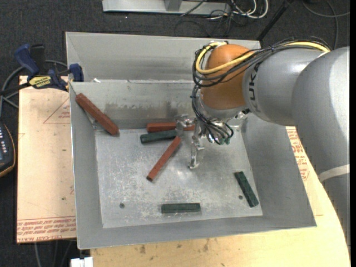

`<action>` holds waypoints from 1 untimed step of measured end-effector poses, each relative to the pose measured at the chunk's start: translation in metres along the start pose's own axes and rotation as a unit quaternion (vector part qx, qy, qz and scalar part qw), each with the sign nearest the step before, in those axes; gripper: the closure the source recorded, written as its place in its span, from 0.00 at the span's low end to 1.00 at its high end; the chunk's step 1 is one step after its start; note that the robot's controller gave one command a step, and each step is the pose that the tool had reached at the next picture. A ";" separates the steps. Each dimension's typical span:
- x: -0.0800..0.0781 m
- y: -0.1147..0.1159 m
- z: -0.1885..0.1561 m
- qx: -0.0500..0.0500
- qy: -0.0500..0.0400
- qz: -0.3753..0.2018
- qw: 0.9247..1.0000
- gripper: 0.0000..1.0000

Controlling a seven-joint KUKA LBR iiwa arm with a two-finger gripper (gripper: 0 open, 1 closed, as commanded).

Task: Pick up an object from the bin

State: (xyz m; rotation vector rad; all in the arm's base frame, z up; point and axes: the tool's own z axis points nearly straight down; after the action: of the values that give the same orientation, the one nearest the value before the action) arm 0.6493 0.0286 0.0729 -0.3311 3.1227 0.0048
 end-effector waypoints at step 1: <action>0.000 0.103 0.003 -0.001 0.000 -0.028 1.000 0.00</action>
Offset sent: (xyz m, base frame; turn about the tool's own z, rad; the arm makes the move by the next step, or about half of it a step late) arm -0.0212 0.0937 -0.0029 -0.0462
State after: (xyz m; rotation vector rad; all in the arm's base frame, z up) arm 0.6275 0.1290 0.0705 -0.4171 3.1119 0.0078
